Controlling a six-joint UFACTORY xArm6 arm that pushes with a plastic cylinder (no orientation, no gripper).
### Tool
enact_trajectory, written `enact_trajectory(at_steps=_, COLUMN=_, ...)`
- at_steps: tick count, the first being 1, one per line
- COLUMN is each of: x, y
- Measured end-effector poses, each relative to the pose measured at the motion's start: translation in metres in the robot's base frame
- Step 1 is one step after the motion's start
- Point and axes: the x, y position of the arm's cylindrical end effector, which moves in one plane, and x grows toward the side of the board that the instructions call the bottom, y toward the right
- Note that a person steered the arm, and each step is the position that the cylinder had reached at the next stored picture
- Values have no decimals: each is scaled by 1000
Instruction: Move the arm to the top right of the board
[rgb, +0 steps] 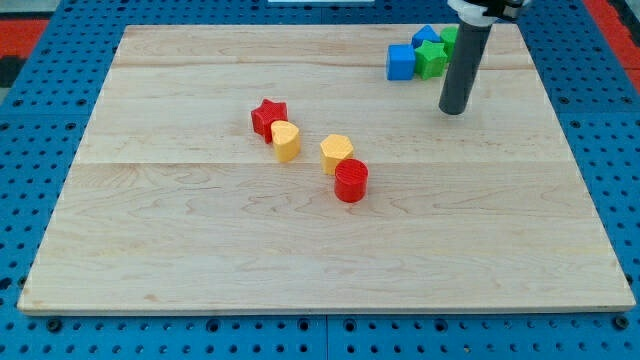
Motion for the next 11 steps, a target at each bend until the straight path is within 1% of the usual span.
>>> enact_trajectory(at_steps=1, x=13, y=-3)
enact_trajectory(at_steps=3, x=72, y=-21)
enact_trajectory(at_steps=4, x=84, y=-70)
enact_trajectory(at_steps=5, x=84, y=-100)
enact_trajectory(at_steps=6, x=74, y=-70)
enact_trajectory(at_steps=7, x=53, y=-19)
enact_trajectory(at_steps=8, x=1, y=22)
enact_trajectory(at_steps=9, x=-75, y=44)
enact_trajectory(at_steps=10, x=-134, y=86)
enact_trajectory(at_steps=11, x=-169, y=73)
